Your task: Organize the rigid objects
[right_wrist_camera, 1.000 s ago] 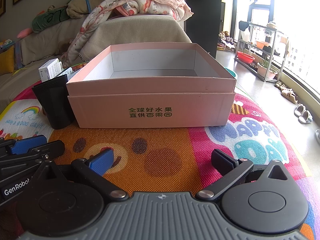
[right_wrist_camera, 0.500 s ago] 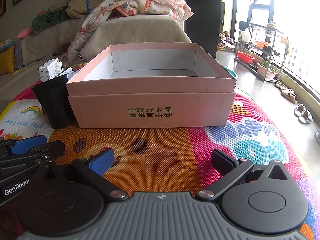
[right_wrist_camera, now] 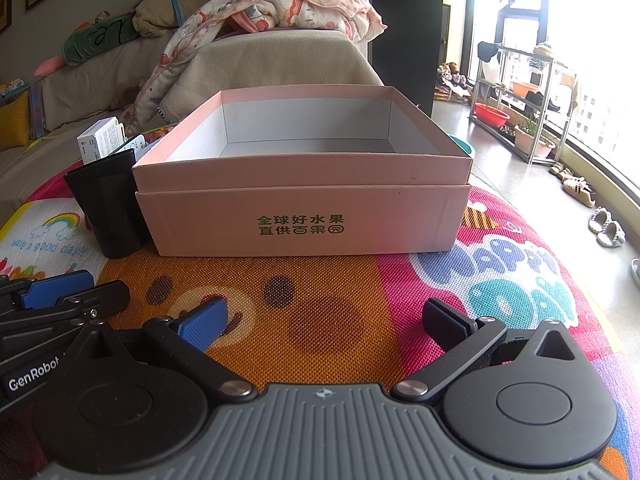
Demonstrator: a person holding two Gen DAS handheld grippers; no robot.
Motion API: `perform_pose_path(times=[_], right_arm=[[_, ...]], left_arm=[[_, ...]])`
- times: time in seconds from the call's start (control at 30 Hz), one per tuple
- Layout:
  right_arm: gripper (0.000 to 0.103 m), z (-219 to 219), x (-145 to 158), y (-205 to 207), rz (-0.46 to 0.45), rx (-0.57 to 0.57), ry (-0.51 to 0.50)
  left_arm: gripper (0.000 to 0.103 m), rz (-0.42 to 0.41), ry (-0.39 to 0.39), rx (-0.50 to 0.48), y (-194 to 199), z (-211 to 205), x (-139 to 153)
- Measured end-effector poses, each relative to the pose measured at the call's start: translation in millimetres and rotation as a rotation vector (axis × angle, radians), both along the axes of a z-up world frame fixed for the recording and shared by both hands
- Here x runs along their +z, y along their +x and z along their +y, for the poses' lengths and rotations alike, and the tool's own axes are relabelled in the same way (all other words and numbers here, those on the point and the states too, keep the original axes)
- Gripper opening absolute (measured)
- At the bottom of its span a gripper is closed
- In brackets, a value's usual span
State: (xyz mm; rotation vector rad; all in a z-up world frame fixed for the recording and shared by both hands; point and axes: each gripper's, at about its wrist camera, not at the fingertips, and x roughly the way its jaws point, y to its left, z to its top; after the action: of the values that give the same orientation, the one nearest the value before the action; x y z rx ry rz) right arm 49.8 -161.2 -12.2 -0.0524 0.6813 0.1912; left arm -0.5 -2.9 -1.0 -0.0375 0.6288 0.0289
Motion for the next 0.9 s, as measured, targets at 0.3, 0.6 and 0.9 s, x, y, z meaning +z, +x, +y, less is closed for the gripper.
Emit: perform_pose_path(times=[0.3,0.6,0.9], right_arm=[[0.103,0.0,0.0,0.0,0.000,0.000,0.000],[0.103,0.0,-0.1,0.2,0.000,0.000,0.000],[0.103,0.1,0.1,0.0,0.000,0.000,-0.001]], left_arm=[[0.035,0.000,0.000,0.000,0.3,0.2,0.1],[0.035,0.000,0.011,0.000,0.9,0.0,1.0],[0.035,0.000,0.010,0.000,1.1,0.2,2.1]])
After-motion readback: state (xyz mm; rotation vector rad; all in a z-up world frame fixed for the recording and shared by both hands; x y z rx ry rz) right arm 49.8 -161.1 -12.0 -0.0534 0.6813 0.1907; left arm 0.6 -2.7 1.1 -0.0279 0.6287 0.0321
